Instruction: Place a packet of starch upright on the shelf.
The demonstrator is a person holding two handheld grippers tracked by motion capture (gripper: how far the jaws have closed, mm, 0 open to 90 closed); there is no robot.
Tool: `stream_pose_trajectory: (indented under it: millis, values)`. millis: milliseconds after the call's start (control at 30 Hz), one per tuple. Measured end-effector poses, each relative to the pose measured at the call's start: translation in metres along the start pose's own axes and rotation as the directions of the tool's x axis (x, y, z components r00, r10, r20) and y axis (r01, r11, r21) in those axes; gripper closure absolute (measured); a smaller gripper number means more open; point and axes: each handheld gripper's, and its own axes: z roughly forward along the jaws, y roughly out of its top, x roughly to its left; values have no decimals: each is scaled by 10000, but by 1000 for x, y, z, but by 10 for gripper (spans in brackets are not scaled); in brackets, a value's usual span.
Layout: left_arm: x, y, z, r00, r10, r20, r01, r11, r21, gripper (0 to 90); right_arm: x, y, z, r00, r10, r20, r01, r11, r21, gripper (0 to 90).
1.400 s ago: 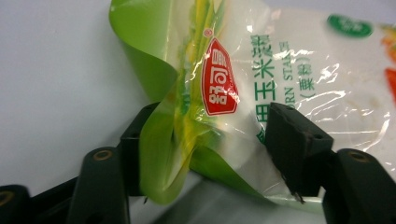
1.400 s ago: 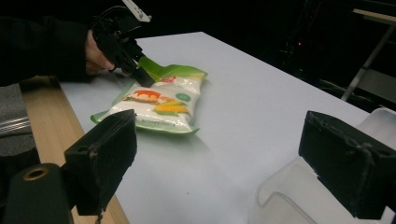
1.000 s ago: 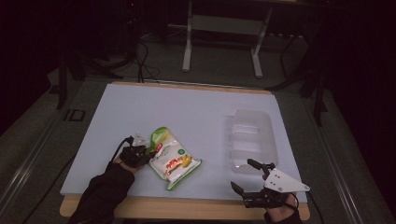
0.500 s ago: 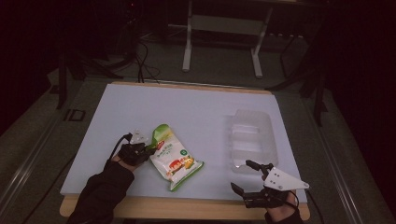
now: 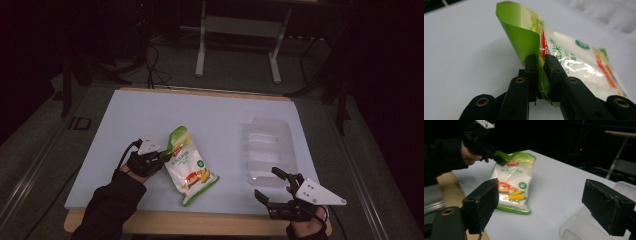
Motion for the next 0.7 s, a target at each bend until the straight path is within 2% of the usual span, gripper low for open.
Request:
stream_pose_trajectory:
  millis: [100,167,200,233,400,467,533,700]
  values:
    - [-5,7,-5,9998,140,104,-138,9996,-228,821,-1,0,0,10000,-46,50,46,10000,79,150]
    - [-9,12,-8,9996,208,164,-200,9988,-457,822,-1,0,-1,9982,-378,475,379,9993,-12,144]
    - [-11,15,-10,9992,243,317,-227,9985,-505,822,-1,1,-1,9966,-534,631,536,9986,-15,141]
    - [-13,17,-11,9990,343,291,-325,9977,-591,822,-2,1,-2,9955,-667,679,673,9977,-64,140]
    - [-23,29,-15,9969,687,396,-656,9951,-745,823,-7,4,-7,9940,-714,827,747,9965,-380,152]
    - [-25,33,-15,9966,736,360,-705,9943,-796,822,-9,3,-6,9954,-741,603,759,9968,-270,169]
    - [-26,36,-16,9968,725,345,-690,9932,-935,823,-10,2,-4,9989,-451,125,454,9987,-221,169]
    - [-34,45,-18,9949,880,490,-811,9883,-1288,826,-7,2,-1,9997,-203,-107,203,9998,-11,151]
